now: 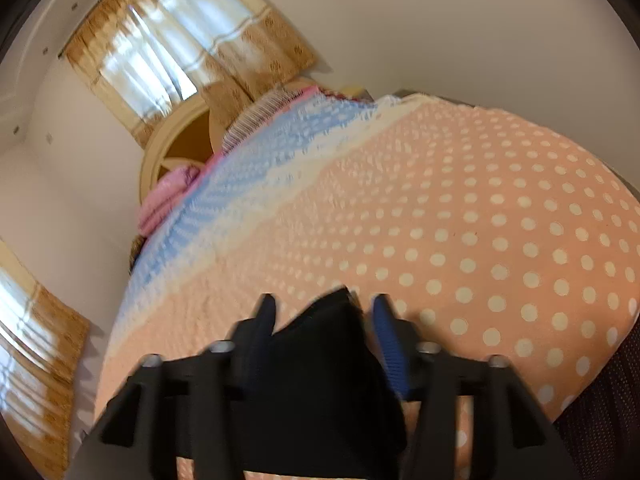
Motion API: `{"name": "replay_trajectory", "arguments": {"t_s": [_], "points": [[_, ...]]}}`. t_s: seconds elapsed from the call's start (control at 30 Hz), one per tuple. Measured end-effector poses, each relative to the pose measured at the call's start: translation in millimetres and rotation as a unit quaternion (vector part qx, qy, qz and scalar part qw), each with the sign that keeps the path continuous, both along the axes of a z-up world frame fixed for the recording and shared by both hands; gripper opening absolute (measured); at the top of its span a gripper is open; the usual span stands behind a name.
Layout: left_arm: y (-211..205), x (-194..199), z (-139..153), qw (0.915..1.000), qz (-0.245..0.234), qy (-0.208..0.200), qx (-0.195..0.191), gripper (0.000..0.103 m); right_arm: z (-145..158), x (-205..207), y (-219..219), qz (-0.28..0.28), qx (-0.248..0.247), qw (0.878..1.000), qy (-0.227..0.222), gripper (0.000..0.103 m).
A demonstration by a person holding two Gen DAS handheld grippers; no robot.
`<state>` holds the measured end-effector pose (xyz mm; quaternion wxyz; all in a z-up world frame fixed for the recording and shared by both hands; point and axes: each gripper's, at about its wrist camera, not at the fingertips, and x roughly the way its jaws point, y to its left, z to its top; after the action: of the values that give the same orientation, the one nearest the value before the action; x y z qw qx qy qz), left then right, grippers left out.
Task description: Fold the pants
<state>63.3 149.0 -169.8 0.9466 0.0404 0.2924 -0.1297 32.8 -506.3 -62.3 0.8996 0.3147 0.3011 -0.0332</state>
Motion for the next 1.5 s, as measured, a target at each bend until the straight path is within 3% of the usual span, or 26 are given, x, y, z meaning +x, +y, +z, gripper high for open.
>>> {"name": "replay_trajectory", "arguments": {"t_s": [0.1, 0.2, 0.3, 0.33, 0.37, 0.47, 0.53, 0.73, 0.83, 0.97, 1.1, 1.2, 1.3, 1.4, 1.5], "points": [[0, 0, 0, 1.0000, 0.002, -0.002, -0.002, 0.103, 3, 5, 9, 0.024, -0.017, 0.999, 0.013, 0.054], [1, -1, 1, 0.9999, 0.009, -0.006, -0.004, 0.103, -2, 19, 20, 0.020, -0.060, 0.996, 0.060, 0.048], [5, -2, 11, 0.9992, 0.030, -0.026, -0.007, 0.103, -11, 32, 27, 0.030, -0.066, 0.994, 0.088, 0.026], [10, -3, 17, 0.9983, 0.041, -0.040, -0.011, 0.103, -10, 35, 30, 0.030, -0.079, 0.992, 0.091, 0.008], [14, -3, 21, 0.9976, 0.048, -0.047, -0.018, 0.103, -7, 36, 33, 0.032, -0.089, 0.992, 0.085, 0.003], [31, 7, 23, 0.9964, 0.064, -0.031, -0.045, 0.103, 14, 32, 41, 0.031, -0.104, 0.993, 0.042, 0.003], [37, 14, 16, 0.9959, 0.078, -0.013, -0.043, 0.103, 23, 31, 43, 0.021, -0.116, 0.993, 0.029, 0.003], [31, 13, 7, 0.9953, 0.093, -0.017, -0.019, 0.103, -9, 47, 24, 0.008, -0.117, 0.988, 0.104, 0.003], [32, 11, 7, 0.9952, 0.094, -0.020, -0.019, 0.103, -12, 36, 14, -0.027, -0.124, 0.987, 0.100, 0.043], [34, 10, 6, 0.9945, 0.102, -0.019, -0.012, 0.103, 3, 8, 22, -0.044, -0.142, 0.986, 0.071, 0.044], [34, 10, 5, 0.9938, 0.109, -0.020, -0.007, 0.103, 17, -12, 77, 0.056, -0.207, 0.976, 0.025, 0.044], [32, 12, 5, 0.9931, 0.116, -0.019, -0.003, 0.103, -5, -7, 106, 0.135, -0.210, 0.966, 0.063, 0.044], [35, 11, 4, 0.9924, 0.122, -0.017, -0.006, 0.103, -35, 3, 108, 0.115, -0.238, 0.955, 0.133, 0.044], [32, 6, 12, 0.9919, 0.126, -0.016, -0.003, 0.103, -21, 0, 112, 0.124, -0.204, 0.965, 0.107, 0.044], [25, 3, 25, 0.9922, 0.121, -0.030, -0.010, 0.103, 1, 7, 140, 0.166, -0.207, 0.961, 0.075, 0.044]]}}
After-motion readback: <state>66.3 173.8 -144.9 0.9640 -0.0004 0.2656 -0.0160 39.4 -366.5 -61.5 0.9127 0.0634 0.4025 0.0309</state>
